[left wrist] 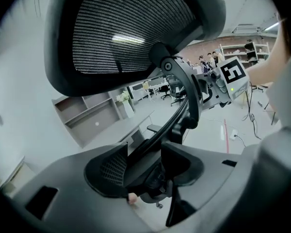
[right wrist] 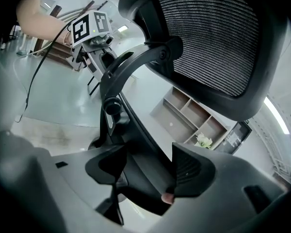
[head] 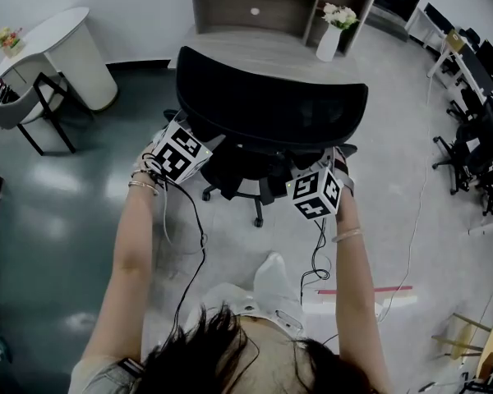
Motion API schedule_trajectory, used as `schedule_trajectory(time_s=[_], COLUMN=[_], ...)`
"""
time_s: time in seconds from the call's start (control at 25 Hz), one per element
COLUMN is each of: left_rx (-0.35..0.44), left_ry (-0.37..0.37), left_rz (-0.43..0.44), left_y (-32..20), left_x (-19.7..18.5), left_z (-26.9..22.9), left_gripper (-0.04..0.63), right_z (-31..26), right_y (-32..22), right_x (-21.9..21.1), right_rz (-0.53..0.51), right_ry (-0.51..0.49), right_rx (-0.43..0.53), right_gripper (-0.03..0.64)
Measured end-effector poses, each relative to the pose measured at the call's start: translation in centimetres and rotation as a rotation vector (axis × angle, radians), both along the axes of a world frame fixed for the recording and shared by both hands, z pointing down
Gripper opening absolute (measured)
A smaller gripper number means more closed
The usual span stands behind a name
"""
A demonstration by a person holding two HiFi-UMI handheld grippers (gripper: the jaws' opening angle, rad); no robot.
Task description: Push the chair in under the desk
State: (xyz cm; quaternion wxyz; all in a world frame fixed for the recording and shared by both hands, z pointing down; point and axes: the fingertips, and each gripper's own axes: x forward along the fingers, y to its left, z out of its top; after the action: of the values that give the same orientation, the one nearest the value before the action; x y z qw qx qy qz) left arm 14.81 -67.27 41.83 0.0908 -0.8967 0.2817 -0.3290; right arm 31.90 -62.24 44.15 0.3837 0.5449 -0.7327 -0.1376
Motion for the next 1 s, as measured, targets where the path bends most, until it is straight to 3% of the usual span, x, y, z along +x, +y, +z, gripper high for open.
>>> schedule_trajectory(time_s=[0.32, 0.56, 1.0], left_rx=[0.105, 0.164, 0.169], left_ry=[0.015, 0.110, 0.177], left_rz=[-0.092, -0.182, -0.211], left_y=[0.3, 1.7, 6.0], left_x=[-0.3, -1.2, -2.3], left_z=[-0.2, -0.7, -2.3], left_gripper=[0.206, 0.206, 0.204], right_z=[0.1, -0.3, -1.0], right_y=[0.1, 0.1, 3.3], right_x=[0.2, 0.4, 0.6], right_rz=[0.004, 0.010, 0.045], right_ry=[0.031, 0.048, -0.102], right_rx=[0.004, 0.015, 0.013], right_gripper=[0.270, 0.270, 0.267])
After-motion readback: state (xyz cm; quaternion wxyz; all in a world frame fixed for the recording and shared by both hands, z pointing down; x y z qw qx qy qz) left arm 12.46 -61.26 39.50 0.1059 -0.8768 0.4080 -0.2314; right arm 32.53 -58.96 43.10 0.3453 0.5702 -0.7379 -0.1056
